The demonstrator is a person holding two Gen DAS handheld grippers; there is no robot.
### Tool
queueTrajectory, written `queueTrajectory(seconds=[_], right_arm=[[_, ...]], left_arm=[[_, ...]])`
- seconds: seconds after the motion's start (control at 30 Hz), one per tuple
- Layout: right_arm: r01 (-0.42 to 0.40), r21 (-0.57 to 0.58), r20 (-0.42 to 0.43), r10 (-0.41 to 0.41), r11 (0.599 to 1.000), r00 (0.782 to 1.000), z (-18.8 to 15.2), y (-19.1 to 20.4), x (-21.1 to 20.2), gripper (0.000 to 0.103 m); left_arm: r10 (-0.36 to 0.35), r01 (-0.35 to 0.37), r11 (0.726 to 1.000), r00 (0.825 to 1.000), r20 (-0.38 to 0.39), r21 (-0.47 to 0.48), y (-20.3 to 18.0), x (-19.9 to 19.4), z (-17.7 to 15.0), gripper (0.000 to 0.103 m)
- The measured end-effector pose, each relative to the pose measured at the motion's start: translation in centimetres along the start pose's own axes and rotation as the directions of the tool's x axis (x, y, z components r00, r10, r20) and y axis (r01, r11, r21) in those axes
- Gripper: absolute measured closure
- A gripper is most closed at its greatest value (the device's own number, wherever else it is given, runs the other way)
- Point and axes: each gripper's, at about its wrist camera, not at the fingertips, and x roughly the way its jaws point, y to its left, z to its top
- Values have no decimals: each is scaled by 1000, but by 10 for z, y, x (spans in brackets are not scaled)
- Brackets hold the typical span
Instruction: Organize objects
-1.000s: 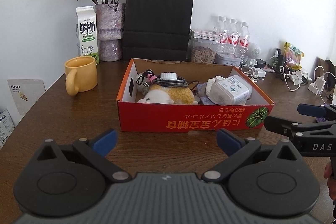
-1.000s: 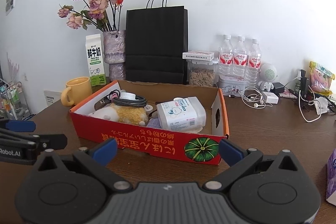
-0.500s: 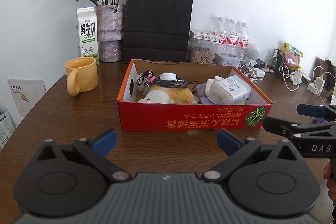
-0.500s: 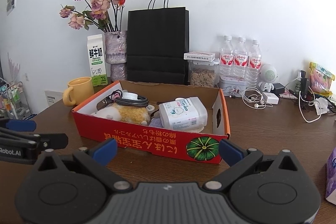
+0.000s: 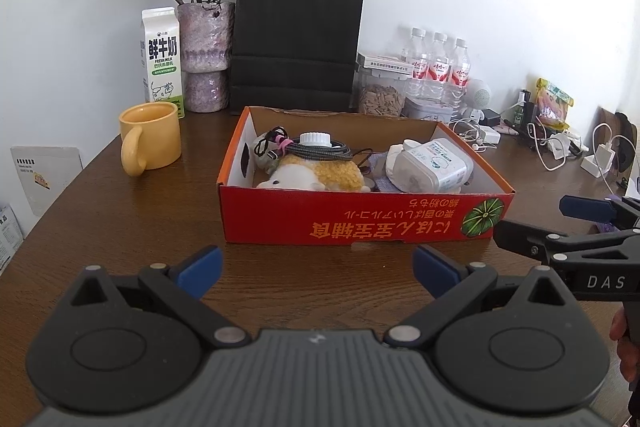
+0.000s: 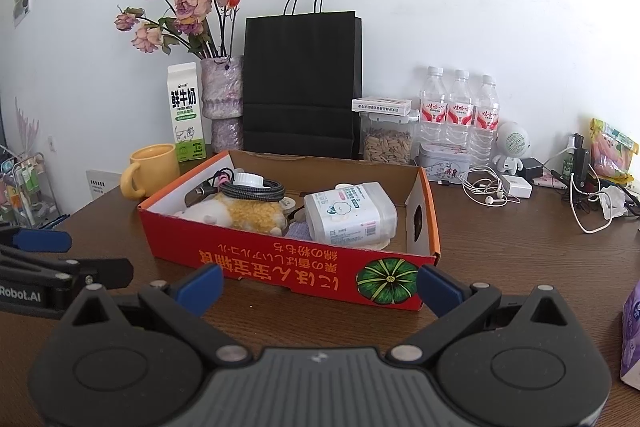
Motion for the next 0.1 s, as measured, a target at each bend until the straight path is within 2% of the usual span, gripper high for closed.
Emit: queueTrajectory(seconds=[0.1], right_arm=[[-1, -3, -2, 1, 1000, 1000, -1, 1, 0, 0]], left_arm=[[3, -3, 1000, 1000, 3, 1, 0, -1, 0, 0]])
